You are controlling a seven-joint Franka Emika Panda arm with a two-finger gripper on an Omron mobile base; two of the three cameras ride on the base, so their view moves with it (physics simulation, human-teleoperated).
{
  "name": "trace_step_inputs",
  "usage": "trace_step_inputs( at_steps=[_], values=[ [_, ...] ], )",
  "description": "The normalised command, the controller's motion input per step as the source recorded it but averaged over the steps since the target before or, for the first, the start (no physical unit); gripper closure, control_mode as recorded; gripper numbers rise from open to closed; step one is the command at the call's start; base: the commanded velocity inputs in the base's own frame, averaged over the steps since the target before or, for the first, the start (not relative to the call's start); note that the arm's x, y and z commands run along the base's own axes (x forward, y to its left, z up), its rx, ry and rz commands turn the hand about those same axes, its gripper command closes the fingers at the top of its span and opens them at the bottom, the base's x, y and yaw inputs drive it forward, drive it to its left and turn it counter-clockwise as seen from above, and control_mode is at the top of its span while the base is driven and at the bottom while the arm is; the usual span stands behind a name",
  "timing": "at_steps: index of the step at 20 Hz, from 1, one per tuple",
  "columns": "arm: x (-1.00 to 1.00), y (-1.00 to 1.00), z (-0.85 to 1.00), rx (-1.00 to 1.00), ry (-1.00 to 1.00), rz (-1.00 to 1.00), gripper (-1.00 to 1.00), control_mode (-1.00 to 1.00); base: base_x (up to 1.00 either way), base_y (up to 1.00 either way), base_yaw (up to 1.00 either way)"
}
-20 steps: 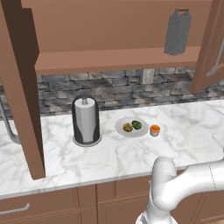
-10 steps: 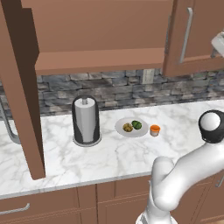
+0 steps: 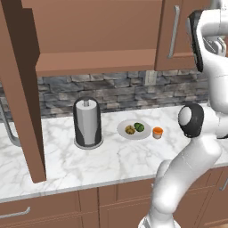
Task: Pick the avocado and bread from the counter and place them on the plate. Then pick the jam from the cabinet and place it next to the plate. Lastly close the cabinet door.
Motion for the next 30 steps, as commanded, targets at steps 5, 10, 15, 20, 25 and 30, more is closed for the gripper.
trace_step_inputs(
  at_steps=[5, 10, 15, 20, 25, 30],
  values=[
    [0.41, 0.18, -0.58, -0.37, -0.56, -0.41, -1.00, -1.00, 0.00, 0.00, 0.00],
    [-0.92, 0.01, -0.32, -0.29, -0.87, -0.06, -1.00, -1.00, 0.00, 0.00, 0.00],
    [-1.00, 0.05, -0.47, -0.26, -0.87, -0.02, -1.00, -1.00, 0.00, 0.00, 0.00],
    [-1.00, 0.28, -0.98, -0.36, -0.69, -0.01, -1.00, -1.00, 0.00, 0.00, 0.00],
    [-1.00, 0.31, -0.90, -0.31, -0.52, -0.01, -1.00, -1.00, 0.00, 0.00, 0.00],
    [-0.51, 0.50, -0.14, -0.18, -0.40, 0.00, -1.00, -1.00, 0.00, 0.00, 0.00]
  ],
)
